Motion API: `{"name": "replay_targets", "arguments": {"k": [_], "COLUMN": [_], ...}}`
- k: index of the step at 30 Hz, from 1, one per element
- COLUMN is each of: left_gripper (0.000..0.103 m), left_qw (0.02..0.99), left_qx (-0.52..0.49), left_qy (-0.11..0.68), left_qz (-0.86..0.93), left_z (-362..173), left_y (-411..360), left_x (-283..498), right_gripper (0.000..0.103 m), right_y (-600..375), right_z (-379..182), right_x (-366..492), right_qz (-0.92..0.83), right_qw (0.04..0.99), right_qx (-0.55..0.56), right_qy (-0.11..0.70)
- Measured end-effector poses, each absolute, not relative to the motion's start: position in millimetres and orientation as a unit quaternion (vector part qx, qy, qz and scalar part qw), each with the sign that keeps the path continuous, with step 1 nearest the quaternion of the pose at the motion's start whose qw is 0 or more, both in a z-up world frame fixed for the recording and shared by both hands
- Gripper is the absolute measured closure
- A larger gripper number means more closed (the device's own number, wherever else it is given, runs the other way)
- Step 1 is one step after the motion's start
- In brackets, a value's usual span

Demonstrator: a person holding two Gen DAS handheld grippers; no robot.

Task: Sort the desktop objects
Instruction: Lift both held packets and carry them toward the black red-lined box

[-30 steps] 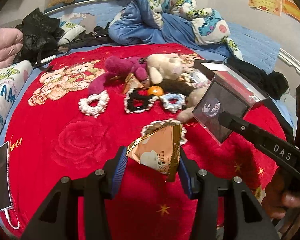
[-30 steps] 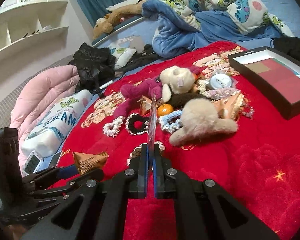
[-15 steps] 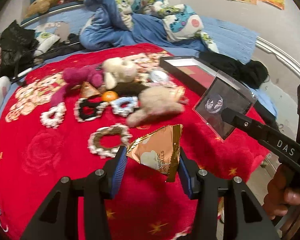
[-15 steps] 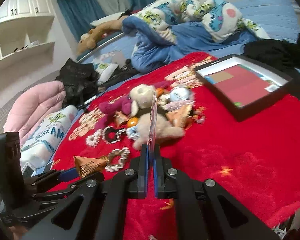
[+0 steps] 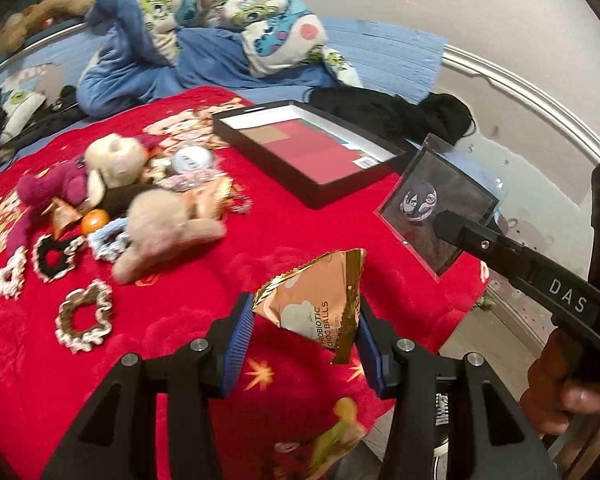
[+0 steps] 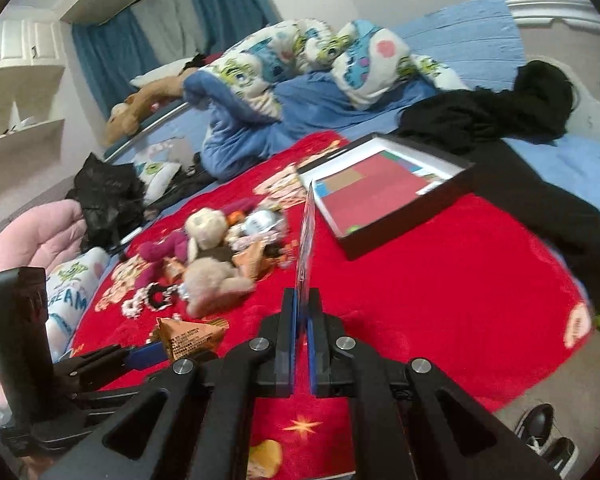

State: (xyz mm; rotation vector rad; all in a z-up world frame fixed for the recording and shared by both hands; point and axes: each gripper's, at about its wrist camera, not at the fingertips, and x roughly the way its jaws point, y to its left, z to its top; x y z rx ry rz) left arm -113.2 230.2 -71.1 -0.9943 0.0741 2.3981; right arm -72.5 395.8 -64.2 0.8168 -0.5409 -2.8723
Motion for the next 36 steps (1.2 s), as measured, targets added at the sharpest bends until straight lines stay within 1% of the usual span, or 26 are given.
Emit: {"name": "replay_targets", "arguments": {"k": [12, 27, 36], "left_gripper": [0.053, 0.053, 0.053], "left_qw": [0.286, 0.296, 0.309], "left_qx": [-0.38, -0.377, -0.366], "left_qy": [0.031, 0.036, 0.039], "left_qz": [0.879, 0.877, 0.877], "left_z": [-82, -84, -83], "left_y": [255, 265, 288], "left_x": [-124, -144, -164], "right_gripper": [0.097, 0.097, 0.097], "right_y": [419, 418, 420], "right_z": [-70, -82, -84], "right_x": [-69, -90, -106], "right_qz": [-0.945, -0.94, -0.942], "right_qw": [0.035, 0.042, 0.043], "right_qx": [0.269, 0.284, 0.281], "right_qy": [-0.18, -0.183, -0.18]}}
